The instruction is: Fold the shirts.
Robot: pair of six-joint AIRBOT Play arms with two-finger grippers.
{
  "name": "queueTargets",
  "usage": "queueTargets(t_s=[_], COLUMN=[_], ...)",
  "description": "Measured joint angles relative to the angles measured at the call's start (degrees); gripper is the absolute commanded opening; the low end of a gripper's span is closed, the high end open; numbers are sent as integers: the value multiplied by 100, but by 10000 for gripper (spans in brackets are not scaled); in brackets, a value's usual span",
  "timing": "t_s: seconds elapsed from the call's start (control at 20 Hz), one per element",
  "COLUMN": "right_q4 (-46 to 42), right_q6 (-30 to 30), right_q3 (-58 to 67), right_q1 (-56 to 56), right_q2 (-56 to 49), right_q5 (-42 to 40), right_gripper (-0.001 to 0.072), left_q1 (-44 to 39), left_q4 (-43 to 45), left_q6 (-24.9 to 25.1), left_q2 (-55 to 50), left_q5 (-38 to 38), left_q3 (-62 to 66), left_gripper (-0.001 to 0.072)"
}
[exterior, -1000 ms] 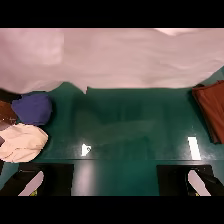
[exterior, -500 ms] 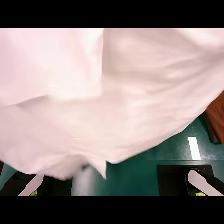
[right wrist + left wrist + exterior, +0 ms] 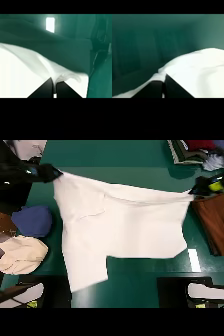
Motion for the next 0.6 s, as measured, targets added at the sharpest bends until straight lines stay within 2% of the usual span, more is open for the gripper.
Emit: queueTargets(t_s=[0.25,0.3,0.35,0.4,0.5,0.6], right_q4=[24,35,52,48,59,68], right_q6=[116,129,153,173,177,181], right_q3=[177,304,446,588,922,1244], right_q1=[223,251,269,282,293,258], right_q2=[-979,-1134,-1268,-1377,-1539,-1611], right_q5=[-1051,-1182,-1274,-1320,-1298,-1008], right_gripper=[14,29,207,375,382,382], left_q1=[2,2,2,2,39,192], left_q4=[-334,-374,-393,-396,-407,-398], left_q6=[337,396,431,457,496,496], left_q2=[-894,-977,-1032,-1075,-1113,-1121], left_q5=[966,1060,1119,1161,1115,728], left_q3=[-192,-203,-210,-216,-181,-35], left_gripper=[26,225,538,607,608,607])
